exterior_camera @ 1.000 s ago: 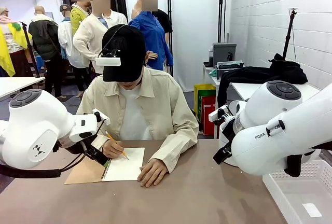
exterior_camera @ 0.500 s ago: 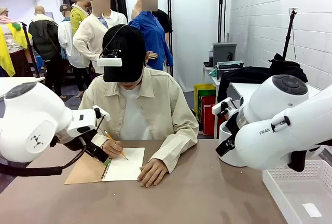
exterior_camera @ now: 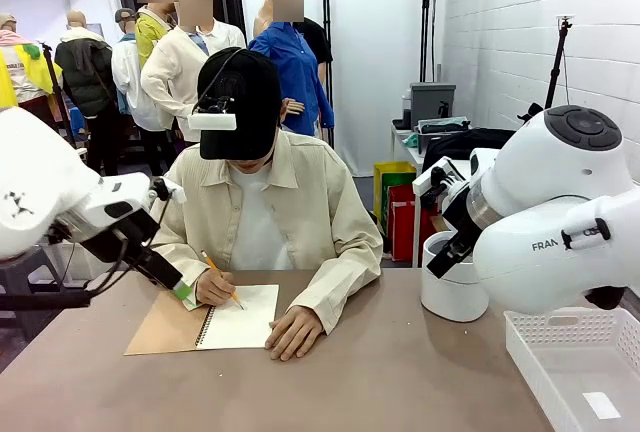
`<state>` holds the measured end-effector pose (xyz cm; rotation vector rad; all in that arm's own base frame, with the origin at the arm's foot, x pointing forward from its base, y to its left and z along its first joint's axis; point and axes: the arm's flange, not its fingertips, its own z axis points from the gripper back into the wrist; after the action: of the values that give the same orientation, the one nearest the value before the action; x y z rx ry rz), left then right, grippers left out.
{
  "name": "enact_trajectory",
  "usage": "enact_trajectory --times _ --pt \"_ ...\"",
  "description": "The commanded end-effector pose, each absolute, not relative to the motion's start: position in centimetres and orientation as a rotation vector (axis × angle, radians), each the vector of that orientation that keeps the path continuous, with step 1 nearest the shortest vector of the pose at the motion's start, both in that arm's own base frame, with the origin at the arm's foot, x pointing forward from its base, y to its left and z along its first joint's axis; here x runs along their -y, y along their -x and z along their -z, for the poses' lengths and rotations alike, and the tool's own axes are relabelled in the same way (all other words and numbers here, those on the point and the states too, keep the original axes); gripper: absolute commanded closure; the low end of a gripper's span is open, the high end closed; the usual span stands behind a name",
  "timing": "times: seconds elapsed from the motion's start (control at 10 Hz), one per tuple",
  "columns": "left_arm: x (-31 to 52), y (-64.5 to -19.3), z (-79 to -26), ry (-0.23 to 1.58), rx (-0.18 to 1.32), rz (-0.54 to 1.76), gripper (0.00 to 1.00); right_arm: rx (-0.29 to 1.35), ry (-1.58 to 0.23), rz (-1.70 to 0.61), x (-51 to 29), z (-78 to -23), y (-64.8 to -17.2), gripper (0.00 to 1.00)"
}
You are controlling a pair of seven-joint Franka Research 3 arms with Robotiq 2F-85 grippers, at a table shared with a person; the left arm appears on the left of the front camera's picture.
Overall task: Sort the paper based on its condition.
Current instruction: If a person hands you a paper, place it in the Organizing basket , and if it's crumpled, put it in the Trash can.
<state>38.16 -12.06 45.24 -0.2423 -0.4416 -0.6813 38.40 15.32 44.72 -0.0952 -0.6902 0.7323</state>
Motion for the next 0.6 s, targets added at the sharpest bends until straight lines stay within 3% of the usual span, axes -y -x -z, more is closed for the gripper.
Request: enact_trajectory --times 0.0,0.1,0.2,0.5 --pt "10.9 -38.7 -46.0 0.261 0.463 0.693 0.0 0.691 0.163 -0.766 -14.4 -43.6 -35.2 0.0" --pt "10.9 -38.6 -46.3 0.256 0.476 0.711 0.0 0.605 0.166 -0.757 -14.7 -43.3 -34.9 0.0" --pt "11.3 -38.4 -46.0 0.241 0.45 0.676 0.0 0.688 0.115 -0.751 -15.4 -45.1 -38.1 0.0" --pt "11.3 -38.4 -46.0 0.241 0.45 0.676 0.0 0.688 0.115 -0.751 -15.4 -45.1 -38.1 0.0"
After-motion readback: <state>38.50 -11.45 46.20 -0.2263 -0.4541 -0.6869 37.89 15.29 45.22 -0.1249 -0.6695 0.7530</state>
